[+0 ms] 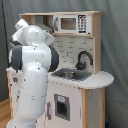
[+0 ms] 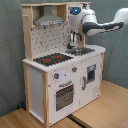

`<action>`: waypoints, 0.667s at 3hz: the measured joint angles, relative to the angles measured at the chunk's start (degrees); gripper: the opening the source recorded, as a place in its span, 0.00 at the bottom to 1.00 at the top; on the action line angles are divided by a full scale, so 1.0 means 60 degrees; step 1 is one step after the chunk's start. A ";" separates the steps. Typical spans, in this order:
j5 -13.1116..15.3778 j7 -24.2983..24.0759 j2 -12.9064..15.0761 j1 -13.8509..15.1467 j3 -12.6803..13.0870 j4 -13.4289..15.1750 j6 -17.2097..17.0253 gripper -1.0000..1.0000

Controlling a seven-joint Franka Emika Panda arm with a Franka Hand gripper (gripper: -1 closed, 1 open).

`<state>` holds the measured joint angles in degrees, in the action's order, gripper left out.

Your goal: Play with the kitchen

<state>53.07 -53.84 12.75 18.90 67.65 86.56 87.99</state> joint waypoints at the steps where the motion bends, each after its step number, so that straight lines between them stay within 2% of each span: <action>1: -0.0713 -0.0531 0.0001 0.0455 0.0000 0.0239 0.0004 1.00; 2: -0.1336 -0.1056 -0.0003 0.0970 0.0000 0.0699 0.0178 1.00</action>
<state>45.05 -60.17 12.73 24.72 67.65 90.75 89.06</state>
